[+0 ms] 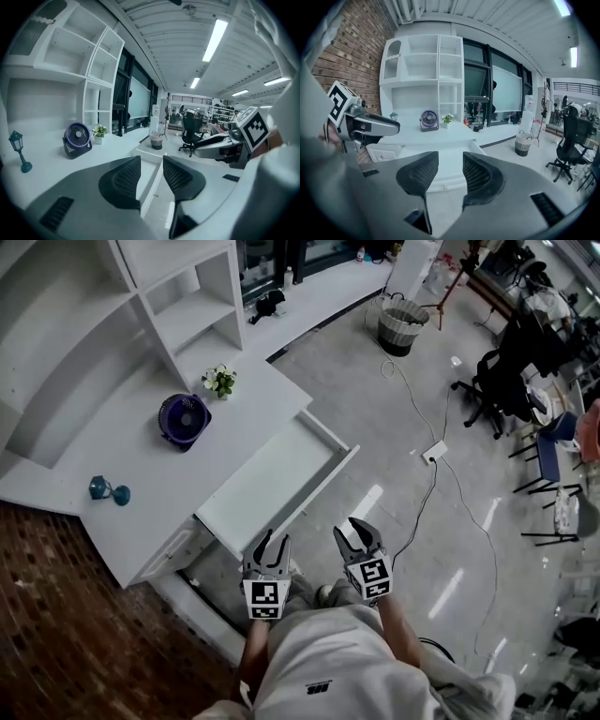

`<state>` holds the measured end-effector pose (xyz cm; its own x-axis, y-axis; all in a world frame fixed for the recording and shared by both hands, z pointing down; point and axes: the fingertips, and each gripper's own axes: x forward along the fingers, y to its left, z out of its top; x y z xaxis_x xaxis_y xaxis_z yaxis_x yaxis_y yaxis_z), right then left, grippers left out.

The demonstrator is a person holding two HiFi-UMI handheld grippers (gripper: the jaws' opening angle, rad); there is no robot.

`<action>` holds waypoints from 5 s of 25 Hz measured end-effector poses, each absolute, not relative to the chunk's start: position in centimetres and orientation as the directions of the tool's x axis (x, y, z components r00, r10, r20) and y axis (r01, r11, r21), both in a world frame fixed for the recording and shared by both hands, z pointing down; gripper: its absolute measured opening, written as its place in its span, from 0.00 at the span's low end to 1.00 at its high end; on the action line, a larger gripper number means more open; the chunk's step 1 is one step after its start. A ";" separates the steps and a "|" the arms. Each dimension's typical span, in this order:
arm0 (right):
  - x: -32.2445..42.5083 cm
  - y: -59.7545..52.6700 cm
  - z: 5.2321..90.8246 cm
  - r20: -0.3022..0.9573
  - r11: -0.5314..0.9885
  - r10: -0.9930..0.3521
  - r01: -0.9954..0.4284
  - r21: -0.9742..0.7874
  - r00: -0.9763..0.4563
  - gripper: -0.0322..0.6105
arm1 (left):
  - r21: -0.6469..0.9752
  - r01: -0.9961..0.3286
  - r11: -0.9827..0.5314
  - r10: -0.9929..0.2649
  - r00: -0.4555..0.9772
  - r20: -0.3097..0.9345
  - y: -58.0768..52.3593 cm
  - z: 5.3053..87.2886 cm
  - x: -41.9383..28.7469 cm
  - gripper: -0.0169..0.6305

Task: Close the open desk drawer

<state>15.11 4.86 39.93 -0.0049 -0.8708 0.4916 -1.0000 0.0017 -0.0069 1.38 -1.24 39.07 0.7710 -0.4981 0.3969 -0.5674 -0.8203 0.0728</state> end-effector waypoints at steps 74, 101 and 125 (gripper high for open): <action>12.3 -5.4 70.0 0.730 0.316 -0.610 -0.939 -0.133 -0.308 0.17 | 0.228 -0.774 -0.591 -0.496 0.572 0.654 0.1 65.0 4.8 0.23; 10.5 -10.8 70.2 0.725 0.345 -0.612 -0.932 -0.114 -0.315 0.17 | 0.215 -0.831 -0.513 -0.574 0.519 0.634 -5.5 65.6 1.1 0.22; 9.2 -15.6 70.2 0.715 0.363 -0.619 -0.926 -0.107 -0.325 0.17 | 0.207 -0.851 -0.483 -0.612 0.497 0.615 -10.3 66.0 -0.6 0.22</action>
<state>9.25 -15.60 70.25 -0.3253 -0.6187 0.7151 -0.9257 0.3628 -0.1072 -0.65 -10.31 66.00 0.4971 -0.6121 0.6150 -0.8509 -0.4828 0.2073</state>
